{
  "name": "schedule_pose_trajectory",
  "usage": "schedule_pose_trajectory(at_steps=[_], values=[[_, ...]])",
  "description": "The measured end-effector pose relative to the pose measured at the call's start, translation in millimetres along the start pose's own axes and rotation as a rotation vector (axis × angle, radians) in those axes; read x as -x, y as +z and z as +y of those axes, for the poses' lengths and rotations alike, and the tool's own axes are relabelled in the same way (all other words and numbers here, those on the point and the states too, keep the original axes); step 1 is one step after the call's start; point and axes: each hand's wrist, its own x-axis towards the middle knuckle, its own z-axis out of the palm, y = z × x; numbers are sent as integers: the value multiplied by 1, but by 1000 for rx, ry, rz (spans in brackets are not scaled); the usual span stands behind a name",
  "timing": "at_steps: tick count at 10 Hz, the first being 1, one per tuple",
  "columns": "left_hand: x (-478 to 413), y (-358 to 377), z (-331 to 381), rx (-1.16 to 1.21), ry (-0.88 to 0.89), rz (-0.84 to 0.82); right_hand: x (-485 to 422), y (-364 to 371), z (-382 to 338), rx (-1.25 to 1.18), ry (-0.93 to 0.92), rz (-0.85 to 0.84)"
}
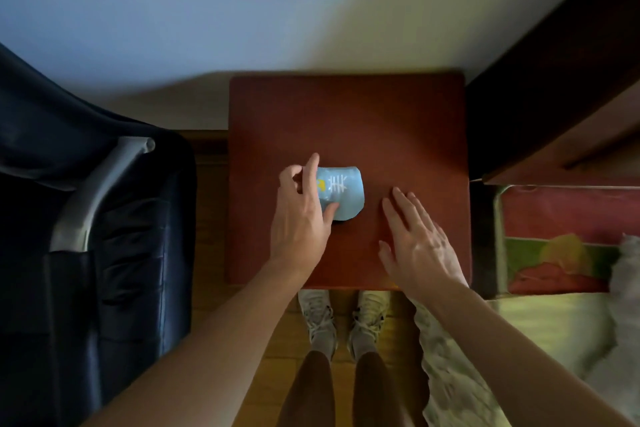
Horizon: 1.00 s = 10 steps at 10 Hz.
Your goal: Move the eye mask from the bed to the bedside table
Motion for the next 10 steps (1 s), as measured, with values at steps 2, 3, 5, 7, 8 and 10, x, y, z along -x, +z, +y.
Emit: schedule_pose_trajectory(at_steps=[2,3,5,7,8,10], values=[[34,-2,-6,-322,449,-179,3,8,2,51,-20,-39],[44,2,-9,-396,427,-296,5,9,4,80,-32,-38],[23,4,-9,-436,398,-329,6,13,8,128,-48,-47],[7,2,-7,-447,408,-335,5,18,8,160,-43,-57],[11,1,-6,-475,406,-360,6,17,6,185,-37,-85],[13,-40,24,-397,402,-355,2,-36,-10,159,-24,-141]])
